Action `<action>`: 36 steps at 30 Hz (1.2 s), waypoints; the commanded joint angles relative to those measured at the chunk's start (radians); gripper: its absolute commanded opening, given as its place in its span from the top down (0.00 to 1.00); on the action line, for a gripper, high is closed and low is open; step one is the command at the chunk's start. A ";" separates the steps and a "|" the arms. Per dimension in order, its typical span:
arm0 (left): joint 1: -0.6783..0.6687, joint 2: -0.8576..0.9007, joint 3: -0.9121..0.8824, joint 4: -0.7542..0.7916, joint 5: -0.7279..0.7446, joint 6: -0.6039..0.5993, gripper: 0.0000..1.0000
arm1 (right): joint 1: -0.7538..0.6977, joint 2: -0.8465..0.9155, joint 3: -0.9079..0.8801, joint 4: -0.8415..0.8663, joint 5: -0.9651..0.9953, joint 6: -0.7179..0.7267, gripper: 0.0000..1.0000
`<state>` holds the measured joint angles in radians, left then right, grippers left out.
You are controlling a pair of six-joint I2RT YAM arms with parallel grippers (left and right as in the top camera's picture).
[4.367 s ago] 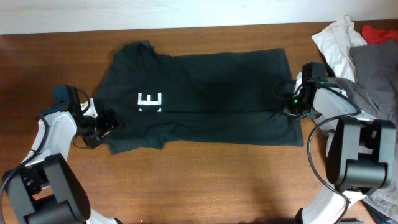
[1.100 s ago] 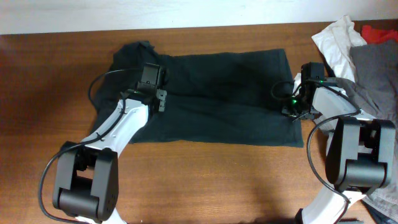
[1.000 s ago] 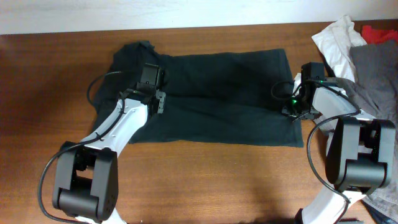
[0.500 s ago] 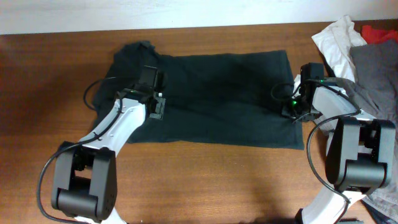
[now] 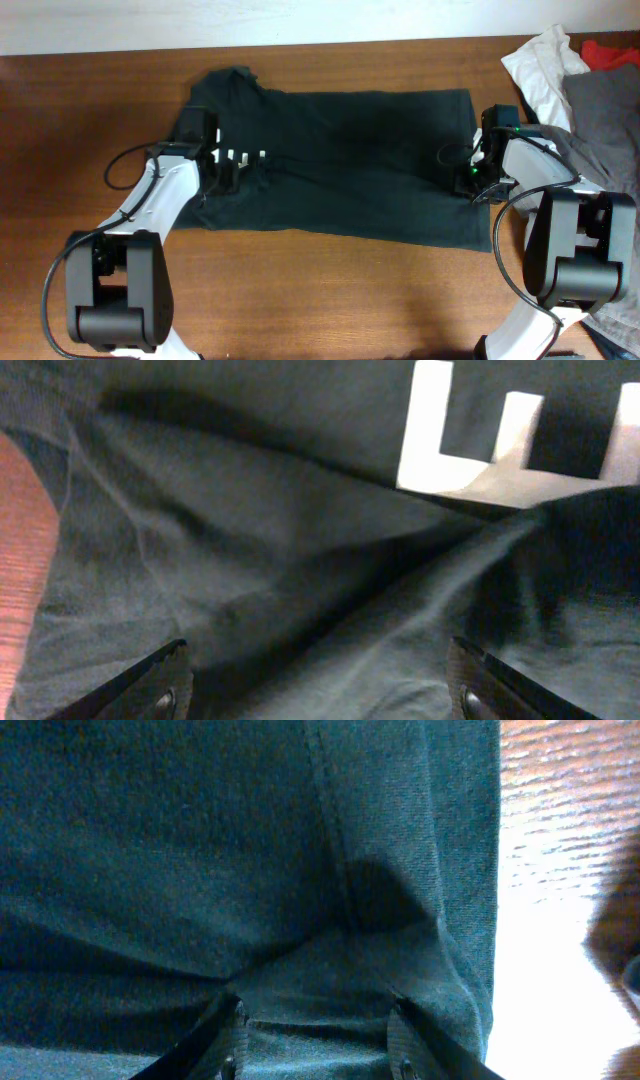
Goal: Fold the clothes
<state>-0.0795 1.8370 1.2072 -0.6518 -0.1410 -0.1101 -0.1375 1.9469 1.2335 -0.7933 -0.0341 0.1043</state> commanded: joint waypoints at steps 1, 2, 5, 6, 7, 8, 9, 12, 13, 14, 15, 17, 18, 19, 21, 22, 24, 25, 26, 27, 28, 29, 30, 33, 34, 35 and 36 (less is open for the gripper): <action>0.041 0.001 -0.064 0.024 0.060 -0.013 0.20 | 0.000 0.042 -0.035 -0.030 0.027 0.008 0.50; 0.050 0.001 -0.077 0.032 0.069 -0.013 0.20 | 0.000 0.042 -0.035 -0.030 0.027 0.008 0.50; 0.077 0.001 -0.118 0.051 0.071 -0.013 0.20 | 0.000 0.042 -0.035 -0.029 0.027 0.008 0.50; 0.087 0.001 -0.130 0.053 0.071 -0.013 0.20 | 0.000 0.042 -0.035 -0.029 0.027 0.008 0.50; 0.105 0.001 -0.147 0.053 0.071 -0.013 0.19 | 0.000 0.042 -0.035 -0.029 0.027 0.008 0.50; 0.116 0.001 -0.156 0.053 0.071 -0.013 0.20 | 0.000 0.042 -0.035 -0.030 0.027 0.008 0.50; 0.128 0.001 -0.166 0.053 0.070 -0.013 0.20 | 0.000 0.042 -0.035 -0.030 0.028 0.008 0.50; 0.169 0.001 -0.193 0.057 0.069 -0.013 0.20 | 0.000 0.042 -0.035 -0.030 0.027 0.008 0.50; 0.184 0.001 -0.200 0.056 0.068 -0.013 0.20 | 0.000 0.042 -0.035 -0.031 0.027 0.008 0.50; 0.204 0.001 -0.208 0.056 0.066 -0.013 0.20 | 0.000 0.042 -0.035 -0.033 0.027 0.008 0.50; 0.245 0.001 -0.220 0.056 0.067 -0.013 0.19 | 0.000 0.042 -0.035 -0.037 0.027 0.008 0.50; 0.284 0.001 -0.232 0.056 0.066 -0.013 0.20 | 0.000 0.042 -0.035 -0.041 0.027 0.008 0.50; 0.306 0.001 -0.239 0.053 0.066 -0.014 0.20 | 0.000 0.042 -0.035 -0.043 0.027 0.008 0.50; 0.328 0.001 -0.245 0.048 0.066 -0.019 0.20 | 0.000 0.042 -0.035 -0.047 0.027 0.008 0.50; 0.368 0.001 -0.255 0.030 0.066 -0.036 0.22 | 0.000 0.042 -0.035 -0.058 0.027 0.008 0.50; 0.389 0.001 -0.259 0.015 0.066 -0.050 0.23 | 0.000 0.042 -0.035 -0.065 0.027 0.009 0.50; 0.422 0.001 -0.259 -0.015 0.067 -0.067 0.23 | 0.000 0.042 -0.035 -0.080 0.023 0.009 0.50; 0.435 0.001 -0.259 -0.026 0.067 -0.074 0.23 | 0.000 0.042 -0.035 -0.084 0.018 0.009 0.50; 0.444 0.001 -0.259 -0.036 0.068 -0.079 0.23 | 0.000 0.042 -0.035 -0.087 0.014 0.009 0.49; 0.450 0.001 -0.259 -0.048 0.068 -0.084 0.23 | 0.000 0.042 -0.035 -0.092 0.007 0.009 0.50; 0.451 0.001 -0.259 -0.063 0.066 -0.084 0.23 | 0.000 0.042 -0.035 -0.101 -0.002 0.009 0.49; 0.451 0.001 -0.259 -0.079 0.066 -0.084 0.26 | 0.000 0.042 -0.035 -0.112 -0.012 0.009 0.49; 0.451 0.001 -0.259 -0.092 0.067 -0.084 0.27 | 0.000 0.042 -0.035 -0.121 -0.018 0.009 0.49; 0.449 0.001 -0.259 -0.128 0.067 -0.084 0.31 | 0.000 0.042 -0.034 -0.128 -0.019 0.009 0.49; 0.448 0.001 -0.259 -0.133 0.068 -0.084 0.31 | 0.000 0.041 -0.031 -0.127 -0.019 0.009 0.49; 0.448 0.001 -0.259 -0.137 0.068 -0.084 0.31 | 0.000 0.040 -0.026 -0.127 -0.019 0.009 0.49; 0.448 0.001 -0.259 -0.139 0.068 -0.084 0.31 | 0.000 0.040 -0.016 -0.127 -0.024 0.009 0.49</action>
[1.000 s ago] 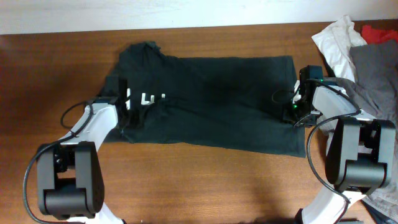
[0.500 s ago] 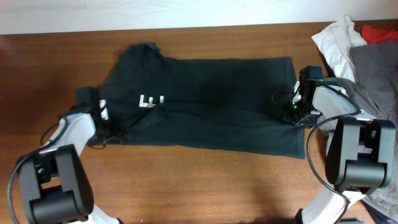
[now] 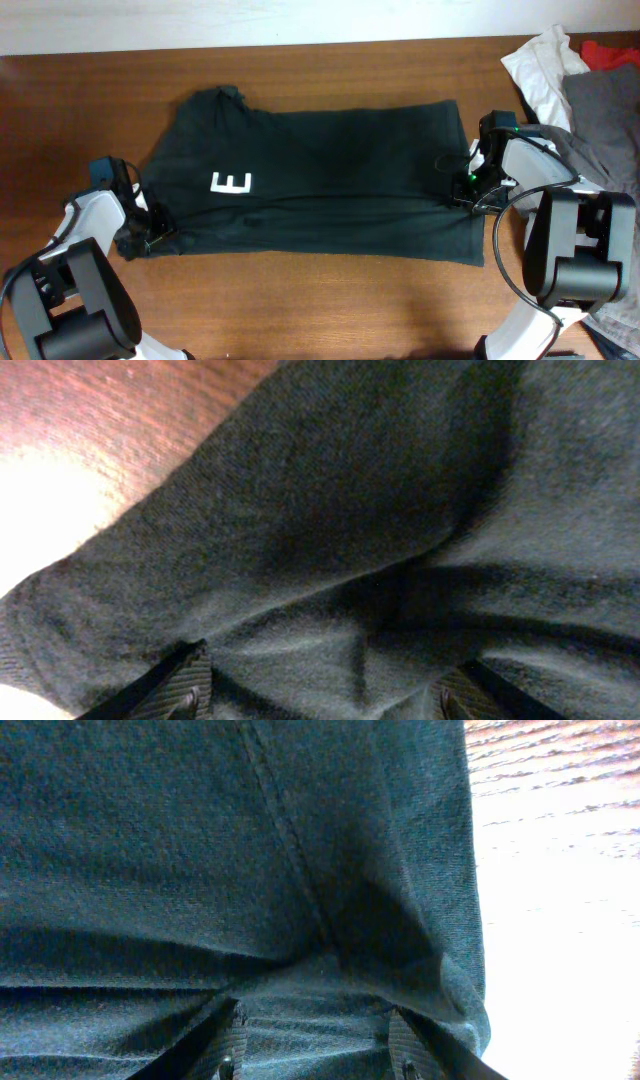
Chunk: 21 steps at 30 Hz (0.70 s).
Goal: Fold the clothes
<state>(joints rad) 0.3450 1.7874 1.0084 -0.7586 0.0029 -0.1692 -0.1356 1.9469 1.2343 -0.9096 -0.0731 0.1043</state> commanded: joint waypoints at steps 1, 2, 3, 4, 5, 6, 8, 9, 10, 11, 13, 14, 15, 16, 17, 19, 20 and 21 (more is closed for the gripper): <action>0.023 0.050 -0.060 -0.035 -0.077 -0.026 0.31 | -0.002 0.039 -0.002 -0.011 0.008 0.008 0.49; 0.023 0.050 -0.060 -0.036 -0.077 -0.026 0.32 | -0.002 0.039 0.008 -0.011 0.002 0.008 0.48; 0.023 0.050 -0.060 -0.037 -0.077 -0.026 0.33 | -0.002 0.038 0.025 -0.011 -0.004 0.008 0.49; 0.023 0.050 -0.060 -0.037 -0.077 -0.025 0.33 | -0.002 0.038 0.045 -0.020 -0.006 0.008 0.49; 0.024 0.050 -0.060 -0.037 -0.077 -0.025 0.34 | -0.002 0.038 0.066 -0.033 -0.006 0.008 0.49; 0.024 0.050 -0.060 -0.037 -0.077 -0.026 0.34 | -0.002 0.038 0.085 -0.046 -0.006 0.008 0.48; 0.024 0.050 -0.060 -0.036 -0.080 -0.026 0.34 | -0.002 0.037 0.127 -0.078 -0.006 0.008 0.48; 0.024 0.050 -0.060 -0.037 -0.088 -0.033 0.34 | -0.002 0.036 0.147 -0.093 -0.006 0.008 0.48; 0.024 0.050 -0.060 -0.040 -0.107 -0.054 0.34 | -0.002 0.034 0.167 -0.108 -0.006 0.008 0.48; 0.024 0.050 -0.060 -0.040 -0.116 -0.062 0.34 | -0.002 0.033 0.177 -0.114 -0.005 0.008 0.48; 0.024 0.050 -0.060 -0.043 -0.123 -0.070 0.34 | -0.002 0.033 0.201 -0.126 -0.006 0.008 0.46; 0.024 0.050 -0.060 -0.044 -0.123 -0.070 0.34 | -0.002 0.033 0.206 -0.127 -0.006 0.008 0.46; 0.024 0.050 -0.060 -0.047 -0.123 -0.070 0.34 | -0.002 0.033 0.210 -0.129 -0.006 0.008 0.46; 0.024 0.050 -0.060 -0.048 -0.122 -0.070 0.34 | -0.002 0.033 0.212 -0.132 -0.006 0.008 0.46; 0.024 0.048 -0.060 -0.058 -0.122 -0.070 0.34 | -0.002 0.032 0.214 -0.144 -0.006 0.008 0.45; 0.023 0.038 -0.060 -0.066 -0.122 -0.070 0.34 | -0.002 0.029 0.214 -0.154 -0.006 0.008 0.46; 0.019 0.011 -0.060 -0.066 -0.113 -0.070 0.34 | -0.002 0.021 0.214 -0.159 -0.006 0.008 0.45; 0.017 -0.005 -0.060 -0.066 -0.112 -0.069 0.34 | -0.002 0.013 0.214 -0.159 -0.006 0.008 0.45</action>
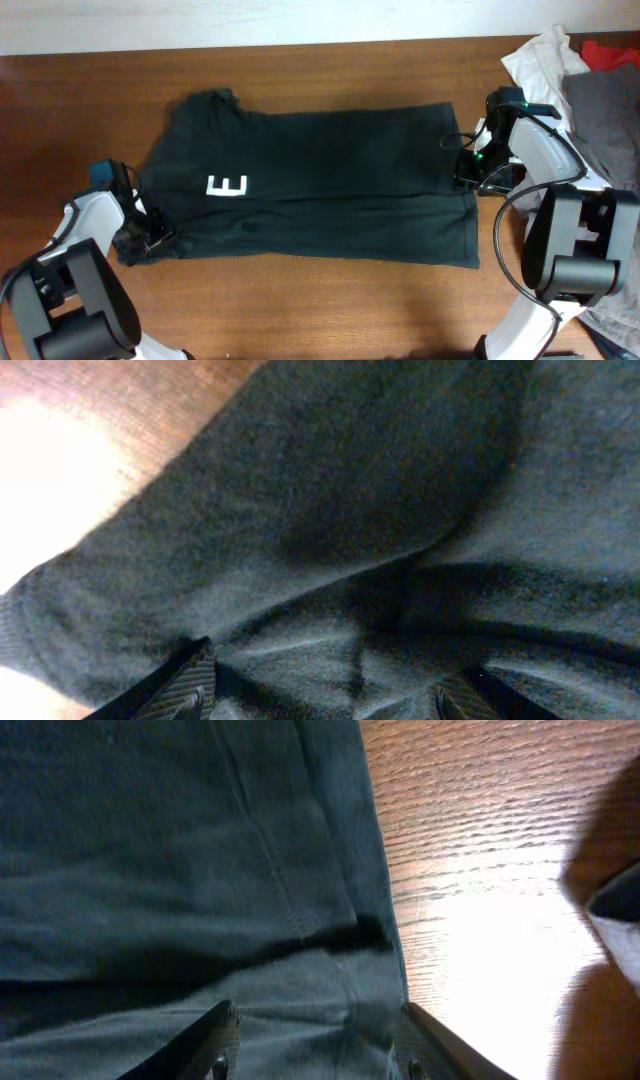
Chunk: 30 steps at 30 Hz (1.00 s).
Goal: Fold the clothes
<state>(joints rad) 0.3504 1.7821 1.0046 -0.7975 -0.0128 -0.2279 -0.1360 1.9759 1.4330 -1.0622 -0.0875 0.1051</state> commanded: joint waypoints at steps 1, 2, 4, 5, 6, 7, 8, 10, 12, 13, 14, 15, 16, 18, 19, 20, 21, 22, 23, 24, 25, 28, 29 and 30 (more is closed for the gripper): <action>0.010 -0.029 -0.056 -0.027 -0.096 -0.011 0.34 | -0.001 -0.026 0.016 -0.006 0.008 0.006 0.45; 0.010 -0.052 -0.056 -0.026 -0.096 -0.011 0.34 | -0.001 -0.035 0.016 -0.008 0.008 0.007 0.45; 0.010 -0.107 -0.056 -0.026 -0.096 -0.010 0.33 | -0.001 -0.060 0.017 -0.008 0.008 0.006 0.45; 0.010 -0.138 -0.056 -0.027 -0.096 -0.011 0.33 | -0.002 -0.071 0.018 -0.008 0.008 0.003 0.45; 0.010 -0.164 -0.056 -0.027 -0.096 -0.011 0.33 | -0.002 -0.084 0.019 -0.008 0.008 0.004 0.45; 0.010 -0.188 -0.056 -0.028 -0.094 -0.011 0.32 | -0.001 -0.097 0.019 -0.008 0.008 0.004 0.45; 0.010 -0.219 -0.056 -0.031 -0.077 -0.011 0.28 | -0.001 -0.117 0.019 -0.008 0.008 0.004 0.45; 0.010 -0.263 -0.056 -0.034 -0.049 -0.011 0.20 | -0.001 -0.142 0.019 -0.008 0.008 0.003 0.44; 0.010 -0.315 -0.056 -0.034 -0.014 -0.010 0.18 | -0.001 -0.171 0.019 -0.008 0.008 0.003 0.44; 0.010 -0.334 -0.056 -0.030 0.007 -0.010 0.16 | -0.001 -0.179 0.019 -0.008 0.008 0.003 0.44; 0.010 -0.351 -0.056 -0.019 0.040 -0.004 0.14 | -0.001 -0.188 0.019 -0.008 0.007 0.003 0.44; 0.010 -0.365 -0.055 -0.003 0.082 0.026 0.14 | -0.001 -0.196 0.019 -0.008 -0.002 -0.002 0.44; 0.010 -0.377 -0.053 0.010 0.123 0.061 0.14 | -0.001 -0.204 0.019 -0.008 -0.021 -0.012 0.44; 0.010 -0.389 -0.034 0.024 0.184 0.105 0.14 | 0.000 -0.223 0.021 -0.008 -0.066 -0.023 0.44; 0.010 -0.389 -0.016 0.021 0.202 0.116 0.14 | 0.002 -0.231 0.022 -0.008 -0.077 -0.024 0.44; 0.009 -0.389 0.003 0.018 0.217 0.130 0.14 | 0.006 -0.241 0.026 -0.008 -0.092 -0.041 0.44; 0.007 -0.389 0.022 0.019 0.235 0.147 0.14 | 0.013 -0.250 0.032 -0.008 -0.109 -0.060 0.43; 0.004 -0.389 0.046 0.019 0.243 0.159 0.14 | 0.019 -0.257 0.040 -0.009 -0.128 -0.077 0.41; -0.002 -0.389 0.072 0.020 0.246 0.175 0.14 | 0.028 -0.267 0.050 -0.010 -0.144 -0.092 0.40; -0.011 -0.386 0.096 0.024 0.246 0.186 0.14 | 0.038 -0.272 0.060 -0.014 -0.161 -0.104 0.37; -0.023 -0.382 0.129 0.027 0.246 0.205 0.13 | 0.048 -0.275 0.075 -0.023 -0.180 -0.121 0.36; -0.058 -0.338 0.229 0.035 0.261 0.265 0.06 | 0.083 -0.275 0.118 -0.054 -0.232 -0.165 0.34; -0.069 -0.309 0.268 0.034 0.261 0.279 0.03 | 0.096 -0.275 0.128 -0.061 -0.235 -0.175 0.34; -0.078 -0.274 0.307 0.033 0.261 0.291 0.01 | 0.108 -0.275 0.134 -0.065 -0.234 -0.178 0.34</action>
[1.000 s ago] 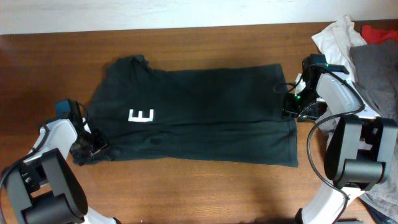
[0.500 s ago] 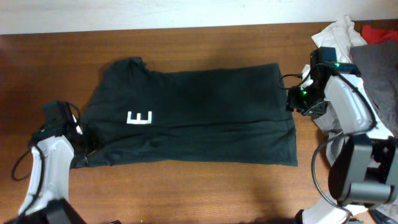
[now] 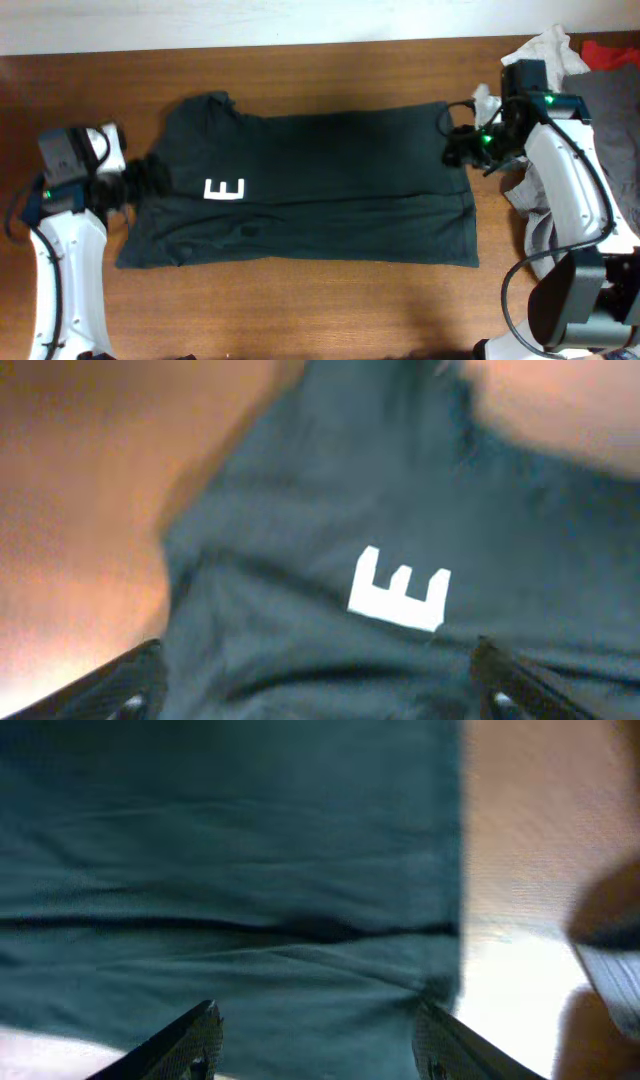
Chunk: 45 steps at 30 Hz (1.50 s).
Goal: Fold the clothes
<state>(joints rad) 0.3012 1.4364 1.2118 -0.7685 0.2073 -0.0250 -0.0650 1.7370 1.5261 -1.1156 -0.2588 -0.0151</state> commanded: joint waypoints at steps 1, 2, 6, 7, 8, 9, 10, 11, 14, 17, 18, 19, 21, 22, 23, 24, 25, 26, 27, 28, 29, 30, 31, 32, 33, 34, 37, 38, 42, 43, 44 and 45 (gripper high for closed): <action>-0.034 0.108 0.137 0.004 0.042 0.092 0.01 | 0.048 -0.037 0.045 -0.015 -0.063 -0.058 0.34; -0.037 0.148 0.172 0.004 0.045 0.098 0.01 | 0.055 -0.037 0.046 -0.016 -0.063 -0.057 0.34; -0.039 0.381 0.362 -0.002 0.139 0.152 0.01 | 0.066 -0.037 0.046 -0.026 -0.063 -0.056 0.34; -0.040 0.431 0.402 -0.003 0.161 0.167 0.01 | 0.066 -0.037 0.046 -0.029 -0.063 -0.056 0.34; -0.040 0.483 0.441 -0.003 0.172 0.178 0.01 | 0.066 -0.037 0.046 -0.031 -0.063 -0.056 0.33; -0.040 0.539 0.482 -0.003 0.174 0.178 0.01 | 0.066 -0.037 0.046 -0.033 -0.063 -0.056 0.33; -0.040 0.592 0.522 -0.003 0.174 0.179 0.01 | 0.066 -0.037 0.046 -0.034 -0.063 -0.056 0.33; -0.040 0.647 0.563 -0.003 0.175 0.181 0.01 | 0.066 -0.036 0.046 -0.036 -0.063 -0.056 0.33; -0.040 0.775 0.660 0.001 0.213 0.181 0.01 | 0.066 -0.036 0.046 -0.042 -0.063 -0.056 0.33; -0.042 0.862 0.719 0.028 0.225 0.181 0.01 | 0.066 -0.036 0.046 -0.049 -0.063 -0.056 0.33; -0.042 0.879 0.723 0.048 0.224 0.181 0.02 | 0.066 -0.036 0.046 -0.050 -0.063 -0.056 0.33; -0.042 0.892 0.723 0.066 0.223 0.181 0.04 | 0.066 -0.036 0.046 -0.050 -0.063 -0.056 0.33; -0.043 0.911 0.723 0.094 0.223 0.181 0.09 | 0.066 -0.036 0.046 -0.051 -0.063 -0.056 0.33; -0.044 0.921 0.723 0.110 0.223 0.181 0.11 | 0.066 -0.036 0.046 -0.052 -0.063 -0.056 0.33; -0.045 0.925 0.723 0.125 0.223 0.181 0.23 | 0.066 -0.036 0.046 -0.053 -0.063 -0.055 0.33; -0.046 0.933 0.723 0.142 0.223 0.181 0.28 | 0.066 -0.036 0.046 -0.053 -0.063 -0.055 0.33; -0.047 0.935 0.723 0.153 0.224 0.180 0.32 | 0.066 -0.036 0.046 -0.054 -0.063 -0.055 0.33; -0.050 0.939 0.723 0.165 0.223 0.180 0.32 | 0.066 -0.035 0.046 -0.055 -0.063 -0.055 0.33; -0.052 0.940 0.723 0.172 0.223 0.180 0.32 | 0.066 -0.035 0.046 -0.056 -0.063 -0.055 0.33; -0.055 0.946 0.723 0.182 0.223 0.180 0.32 | 0.066 -0.035 0.045 -0.057 -0.063 -0.055 0.33; -0.057 0.950 0.723 0.188 0.223 0.180 0.32 | 0.066 -0.035 0.045 -0.056 -0.063 -0.048 0.33; -0.061 0.956 0.723 0.193 0.223 0.180 0.32 | 0.066 -0.035 0.045 -0.057 -0.064 -0.045 0.33; -0.064 0.964 0.723 0.196 0.222 0.181 0.32 | 0.066 -0.035 0.045 -0.057 -0.063 -0.035 0.33; -0.068 0.972 0.723 0.198 0.223 0.180 0.32 | 0.066 -0.035 0.045 -0.057 -0.064 -0.032 0.33; -0.071 0.982 0.723 0.198 0.222 0.180 0.32 | 0.066 -0.035 0.045 -0.057 -0.063 -0.032 0.33; -0.072 0.989 0.723 0.200 0.223 0.180 0.32 | 0.066 -0.035 0.045 -0.057 -0.063 -0.032 0.33; -0.077 1.003 0.722 0.210 0.215 0.181 0.32 | 0.066 -0.035 0.045 -0.057 -0.063 -0.032 0.33; -0.077 1.003 0.722 0.219 0.215 0.180 0.33 | 0.066 -0.035 0.045 -0.057 -0.063 -0.032 0.33; -0.077 1.003 0.723 0.246 0.215 0.180 0.35 | 0.066 -0.035 0.045 -0.056 -0.063 -0.033 0.33; -0.077 1.003 0.723 0.250 0.215 0.180 0.37 | 0.066 -0.035 0.045 -0.056 -0.063 -0.032 0.33; -0.077 1.003 0.723 0.253 0.215 0.180 0.38 | 0.066 -0.035 0.045 -0.056 -0.063 -0.032 0.34; -0.077 1.003 0.723 0.256 0.215 0.180 0.38 | 0.066 -0.034 0.045 -0.056 -0.063 -0.033 0.34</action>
<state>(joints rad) 0.2218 2.4306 1.9217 -0.5243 0.4145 0.1429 -0.0021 1.7214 1.5539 -1.1709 -0.3092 -0.0521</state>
